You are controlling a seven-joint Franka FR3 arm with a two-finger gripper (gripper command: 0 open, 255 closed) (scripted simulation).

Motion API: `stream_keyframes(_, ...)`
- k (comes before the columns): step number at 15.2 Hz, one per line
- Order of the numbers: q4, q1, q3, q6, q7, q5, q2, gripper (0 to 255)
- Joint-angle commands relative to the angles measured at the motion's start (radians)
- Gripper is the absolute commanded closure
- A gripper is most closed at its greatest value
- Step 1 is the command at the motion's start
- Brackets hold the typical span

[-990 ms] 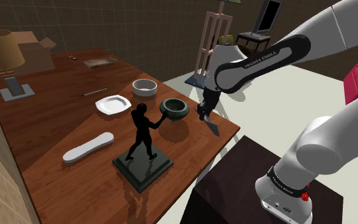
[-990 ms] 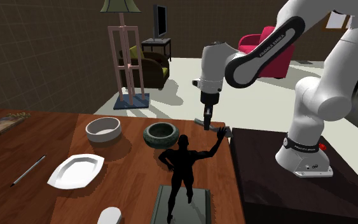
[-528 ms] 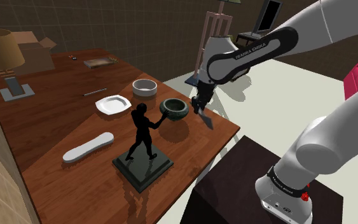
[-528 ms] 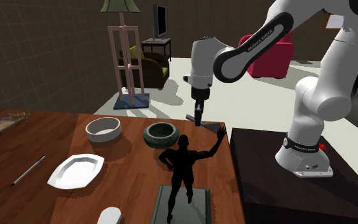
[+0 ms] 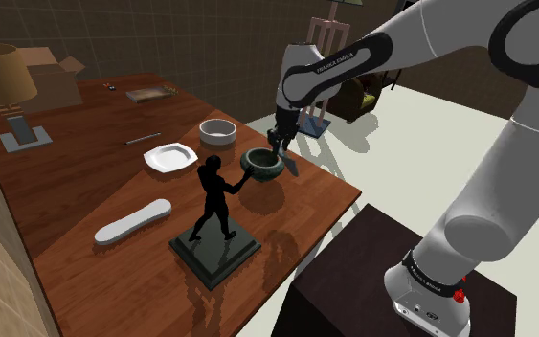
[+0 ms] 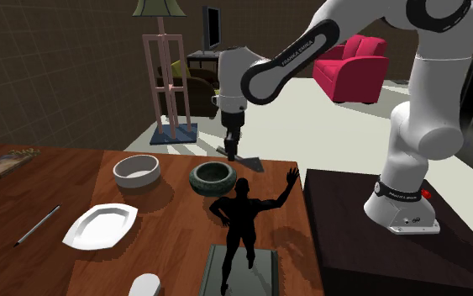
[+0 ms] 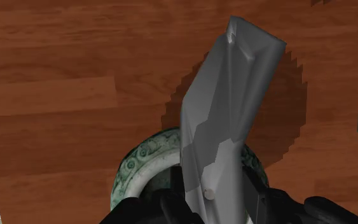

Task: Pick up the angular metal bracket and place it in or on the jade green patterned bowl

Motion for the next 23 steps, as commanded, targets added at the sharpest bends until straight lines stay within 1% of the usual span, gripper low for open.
stream_keyframes(1,0.105,0.0,-0.002,-0.024,0.002,-0.008,0.081,255)
stream_keyframes(5,0.318,0.0,-0.008,-0.089,0.0,-0.02,0.229,255)
stream_keyframes(6,0.394,0.001,-0.01,-0.115,-0.001,-0.023,0.28,255)
stream_keyframes(19,0.342,0.004,-0.014,0.03,0.004,-0.031,0.372,255)
stream_keyframes(23,0.342,0.004,-0.014,0.03,0.004,-0.031,0.372,255)
